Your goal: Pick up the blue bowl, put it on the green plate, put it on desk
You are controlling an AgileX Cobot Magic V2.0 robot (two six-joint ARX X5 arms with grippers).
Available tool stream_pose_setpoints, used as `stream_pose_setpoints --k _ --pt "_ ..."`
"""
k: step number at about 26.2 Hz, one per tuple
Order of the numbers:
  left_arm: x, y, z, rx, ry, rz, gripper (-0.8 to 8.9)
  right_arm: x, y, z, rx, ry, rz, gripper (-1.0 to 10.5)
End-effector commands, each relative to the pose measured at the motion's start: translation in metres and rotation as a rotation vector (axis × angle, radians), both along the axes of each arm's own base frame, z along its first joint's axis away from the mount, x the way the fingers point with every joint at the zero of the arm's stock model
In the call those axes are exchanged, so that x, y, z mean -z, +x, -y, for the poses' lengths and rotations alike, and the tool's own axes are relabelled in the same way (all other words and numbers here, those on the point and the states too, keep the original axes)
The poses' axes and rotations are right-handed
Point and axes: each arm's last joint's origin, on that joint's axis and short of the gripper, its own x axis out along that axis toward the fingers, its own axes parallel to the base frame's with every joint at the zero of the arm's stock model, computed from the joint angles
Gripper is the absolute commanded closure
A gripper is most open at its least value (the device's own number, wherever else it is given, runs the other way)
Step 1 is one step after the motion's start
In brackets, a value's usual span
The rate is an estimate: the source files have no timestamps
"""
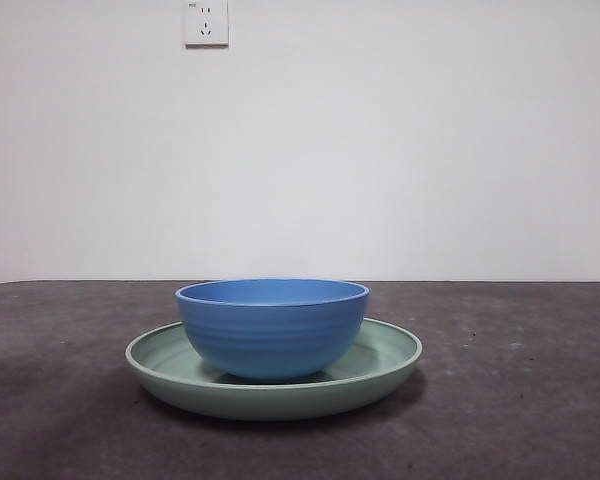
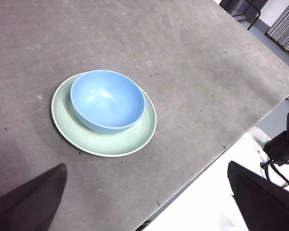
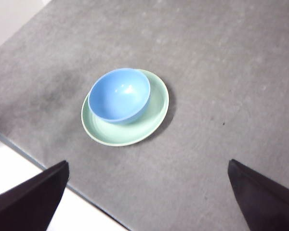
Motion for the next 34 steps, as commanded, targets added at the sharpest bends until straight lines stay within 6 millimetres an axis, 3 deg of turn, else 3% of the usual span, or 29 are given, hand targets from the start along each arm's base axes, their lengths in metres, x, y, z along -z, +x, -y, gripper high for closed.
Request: stream_pose_setpoints --k 1,6,7,8,9,26,34 --pt "-0.007 -0.002 -0.001 0.008 -0.019 0.032 2.83 -0.004 -0.002 0.000 -0.009 0.000 0.017 3.9" --pt "-0.007 -0.002 -0.001 0.008 -0.018 0.032 3.08 -0.005 -0.001 0.000 -0.010 0.003 0.026 4.2" --pt "-0.007 -0.002 -0.001 0.008 -0.019 0.031 4.46 -0.005 -0.001 0.000 -0.010 0.002 0.023 6.6" --pt "-0.007 -0.002 -0.001 0.008 -0.020 0.032 7.23 -0.005 -0.001 0.000 -0.010 0.002 0.024 9.5" --pt "-0.008 -0.001 -0.001 0.008 -0.021 0.034 7.87 -0.005 -0.001 0.000 -0.011 0.004 0.030 9.1" --pt "-0.007 0.000 0.000 0.002 -0.024 0.039 7.86 -0.005 -0.001 0.000 -0.010 0.005 0.032 9.1" --pt "0.006 0.012 -0.009 -0.248 -0.008 0.023 7.87 -0.005 -0.001 0.000 -0.010 0.006 0.032 9.1"
